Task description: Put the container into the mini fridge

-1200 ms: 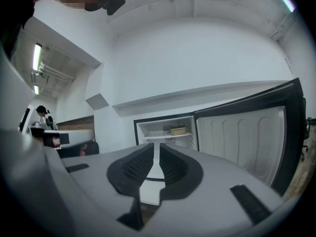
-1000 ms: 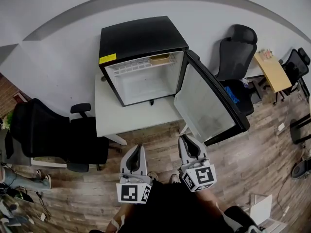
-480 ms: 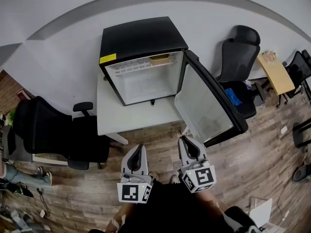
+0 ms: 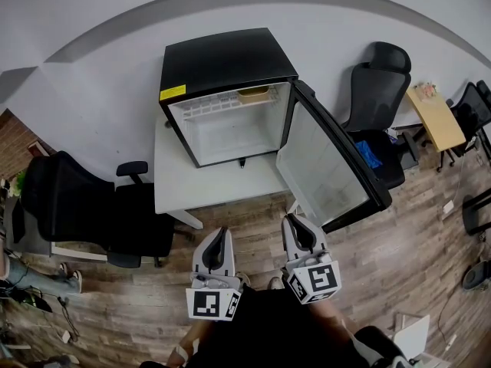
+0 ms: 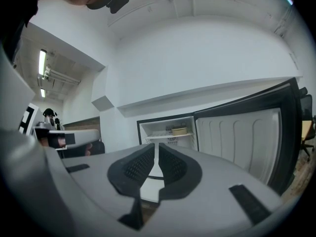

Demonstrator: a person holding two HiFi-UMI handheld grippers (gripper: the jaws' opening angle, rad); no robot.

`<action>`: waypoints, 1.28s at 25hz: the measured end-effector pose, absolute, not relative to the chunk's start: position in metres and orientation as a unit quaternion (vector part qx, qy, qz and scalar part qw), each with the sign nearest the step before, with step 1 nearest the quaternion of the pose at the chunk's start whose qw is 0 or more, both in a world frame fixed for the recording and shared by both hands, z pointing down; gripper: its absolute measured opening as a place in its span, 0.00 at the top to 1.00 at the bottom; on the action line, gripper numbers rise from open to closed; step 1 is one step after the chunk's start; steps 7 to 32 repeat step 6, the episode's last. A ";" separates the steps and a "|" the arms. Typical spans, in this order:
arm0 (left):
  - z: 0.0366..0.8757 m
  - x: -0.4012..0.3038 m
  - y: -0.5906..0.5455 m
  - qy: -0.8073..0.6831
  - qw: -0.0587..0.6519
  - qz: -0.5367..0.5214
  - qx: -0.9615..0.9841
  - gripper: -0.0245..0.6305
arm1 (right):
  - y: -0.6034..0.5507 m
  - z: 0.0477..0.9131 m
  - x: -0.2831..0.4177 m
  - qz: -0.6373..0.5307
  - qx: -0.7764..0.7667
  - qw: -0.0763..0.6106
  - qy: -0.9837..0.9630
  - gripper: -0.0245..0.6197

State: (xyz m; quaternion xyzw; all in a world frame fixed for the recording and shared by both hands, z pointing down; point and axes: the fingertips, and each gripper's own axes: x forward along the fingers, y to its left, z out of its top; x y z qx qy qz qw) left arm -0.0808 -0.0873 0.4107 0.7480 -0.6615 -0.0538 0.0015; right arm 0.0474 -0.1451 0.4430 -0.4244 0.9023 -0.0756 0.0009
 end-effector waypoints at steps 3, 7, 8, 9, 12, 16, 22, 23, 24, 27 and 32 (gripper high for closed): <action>0.411 -0.083 -0.087 -0.662 0.002 -0.055 0.748 0.95 | -0.145 0.442 0.045 -0.073 -0.424 0.001 0.903 0.90; 0.410 -0.084 -0.087 -0.661 0.002 -0.056 0.748 0.95 | -0.144 0.441 0.043 -0.071 -0.424 0.001 0.903 0.90; 0.410 -0.084 -0.087 -0.661 0.002 -0.056 0.748 0.95 | -0.144 0.441 0.043 -0.071 -0.424 0.001 0.903 0.90; 0.410 -0.084 -0.087 -0.661 0.002 -0.056 0.748 0.95 | -0.144 0.441 0.043 -0.071 -0.424 0.001 0.903 0.90; 0.410 -0.084 -0.087 -0.661 0.002 -0.056 0.748 0.95 | -0.144 0.441 0.043 -0.071 -0.424 0.001 0.903 0.90; 0.410 -0.084 -0.087 -0.661 0.002 -0.056 0.748 0.95 | -0.144 0.441 0.043 -0.071 -0.424 0.001 0.903 0.90; 0.410 -0.084 -0.087 -0.661 0.002 -0.056 0.748 0.95 | -0.144 0.441 0.043 -0.071 -0.424 0.001 0.903 0.90; 0.410 -0.084 -0.087 -0.661 0.002 -0.056 0.748 0.95 | -0.144 0.441 0.043 -0.071 -0.424 0.001 0.903 0.90; 0.410 -0.084 -0.087 -0.661 0.002 -0.056 0.748 0.95 | -0.144 0.441 0.043 -0.071 -0.424 0.001 0.903 0.90; 0.410 -0.084 -0.087 -0.661 0.002 -0.056 0.748 0.95 | -0.144 0.441 0.043 -0.071 -0.424 0.001 0.903 0.90; 0.410 -0.084 -0.087 -0.661 0.002 -0.056 0.748 0.95 | -0.144 0.441 0.043 -0.071 -0.424 0.001 0.903 0.90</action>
